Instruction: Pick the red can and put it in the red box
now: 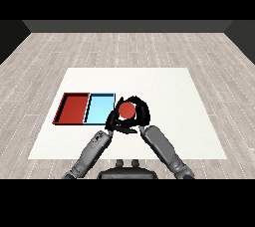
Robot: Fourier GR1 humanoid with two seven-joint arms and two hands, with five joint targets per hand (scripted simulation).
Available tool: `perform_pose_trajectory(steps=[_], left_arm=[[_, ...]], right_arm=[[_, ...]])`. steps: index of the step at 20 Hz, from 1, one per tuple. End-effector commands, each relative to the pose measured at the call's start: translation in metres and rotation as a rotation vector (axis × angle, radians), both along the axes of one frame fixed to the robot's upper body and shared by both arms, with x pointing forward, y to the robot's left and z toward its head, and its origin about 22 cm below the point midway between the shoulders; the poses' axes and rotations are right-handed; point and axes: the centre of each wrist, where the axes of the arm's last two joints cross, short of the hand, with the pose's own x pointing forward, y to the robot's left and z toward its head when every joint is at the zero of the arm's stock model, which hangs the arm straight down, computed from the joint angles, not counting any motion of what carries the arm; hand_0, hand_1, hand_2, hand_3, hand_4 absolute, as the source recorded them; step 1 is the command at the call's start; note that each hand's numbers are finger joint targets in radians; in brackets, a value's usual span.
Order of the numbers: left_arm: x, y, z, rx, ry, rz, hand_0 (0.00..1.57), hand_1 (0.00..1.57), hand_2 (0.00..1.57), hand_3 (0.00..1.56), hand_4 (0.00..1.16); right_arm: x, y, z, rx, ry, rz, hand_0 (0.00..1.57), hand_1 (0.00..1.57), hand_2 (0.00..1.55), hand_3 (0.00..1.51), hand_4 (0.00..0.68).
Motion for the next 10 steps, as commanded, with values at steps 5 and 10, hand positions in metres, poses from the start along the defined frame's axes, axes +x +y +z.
perform_pose_trajectory(steps=[5, 10], left_arm=[[0.003, -0.011, -0.006, -0.009, 0.019, -0.031, 0.0, 0.0, 0.0, 0.0, 0.0], [0.002, -0.022, -0.005, -0.032, 0.02, -0.071, 0.0, 0.0, 0.0, 0.0, 0.0]], right_arm=[[0.008, -0.005, 0.007, 0.044, -0.008, 0.023, 1.53, 1.53, 1.46, 1.42, 0.659], [-0.001, 0.003, -0.001, -0.006, -0.012, 0.034, 1.52, 1.52, 1.46, 1.4, 0.646]])
